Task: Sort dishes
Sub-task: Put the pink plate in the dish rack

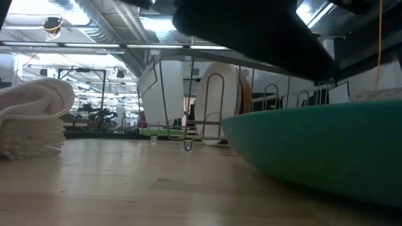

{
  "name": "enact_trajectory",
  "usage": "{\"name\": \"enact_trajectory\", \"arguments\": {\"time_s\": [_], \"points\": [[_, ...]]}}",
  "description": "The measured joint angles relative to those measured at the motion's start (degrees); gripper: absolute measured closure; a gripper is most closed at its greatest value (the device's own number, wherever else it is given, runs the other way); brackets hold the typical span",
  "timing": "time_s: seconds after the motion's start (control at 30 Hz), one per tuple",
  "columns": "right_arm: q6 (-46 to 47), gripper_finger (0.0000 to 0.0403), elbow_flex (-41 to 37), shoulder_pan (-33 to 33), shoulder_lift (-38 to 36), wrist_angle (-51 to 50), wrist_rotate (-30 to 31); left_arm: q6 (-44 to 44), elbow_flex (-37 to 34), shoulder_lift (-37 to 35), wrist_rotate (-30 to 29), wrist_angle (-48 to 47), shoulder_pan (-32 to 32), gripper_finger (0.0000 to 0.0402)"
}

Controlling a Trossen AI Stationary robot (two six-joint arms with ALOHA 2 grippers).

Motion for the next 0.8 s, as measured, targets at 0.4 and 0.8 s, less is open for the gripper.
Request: {"name": "enact_trajectory", "arguments": {"time_s": [0.4,0.8], "points": [[10.6,0.0388,0.0,0.0,0.7,-9.5,0.2,1.4,0.1,0.0,-0.9,-5.2,0.1,0.0215],[14.6,0.0388,0.0,-0.4,6.9,-16.8,1.9,1.0,0.0,0.0,-1.0,-5.4,0.1,0.0215]]}}
